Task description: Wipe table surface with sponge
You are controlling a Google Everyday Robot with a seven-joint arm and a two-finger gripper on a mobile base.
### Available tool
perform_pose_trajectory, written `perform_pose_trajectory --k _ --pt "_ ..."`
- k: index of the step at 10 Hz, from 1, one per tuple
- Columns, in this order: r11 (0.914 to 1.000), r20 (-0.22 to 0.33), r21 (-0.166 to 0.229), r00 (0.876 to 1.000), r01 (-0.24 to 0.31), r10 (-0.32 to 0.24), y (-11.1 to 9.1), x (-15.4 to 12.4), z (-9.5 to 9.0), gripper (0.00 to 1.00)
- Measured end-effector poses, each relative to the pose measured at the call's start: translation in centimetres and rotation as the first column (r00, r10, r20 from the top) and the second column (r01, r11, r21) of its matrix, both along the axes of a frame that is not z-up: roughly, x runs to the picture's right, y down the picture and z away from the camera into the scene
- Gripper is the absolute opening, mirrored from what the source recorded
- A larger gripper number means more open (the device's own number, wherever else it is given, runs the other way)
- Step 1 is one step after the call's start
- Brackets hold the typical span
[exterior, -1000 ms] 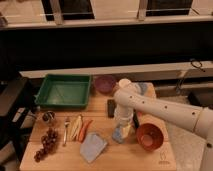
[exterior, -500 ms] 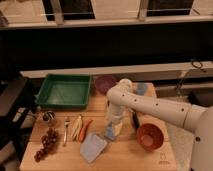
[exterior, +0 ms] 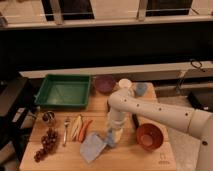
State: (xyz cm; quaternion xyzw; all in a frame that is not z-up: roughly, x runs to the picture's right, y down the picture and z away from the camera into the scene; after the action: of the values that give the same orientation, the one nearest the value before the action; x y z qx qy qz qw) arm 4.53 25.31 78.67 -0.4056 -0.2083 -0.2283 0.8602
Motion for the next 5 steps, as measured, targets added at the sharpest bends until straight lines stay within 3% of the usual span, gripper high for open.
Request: perform_pose_trajectory --k 5 --pt "0.9962 -0.066 -0.053 0.996 -0.07 0.066 2.8 3.1 -2.4 0.0"
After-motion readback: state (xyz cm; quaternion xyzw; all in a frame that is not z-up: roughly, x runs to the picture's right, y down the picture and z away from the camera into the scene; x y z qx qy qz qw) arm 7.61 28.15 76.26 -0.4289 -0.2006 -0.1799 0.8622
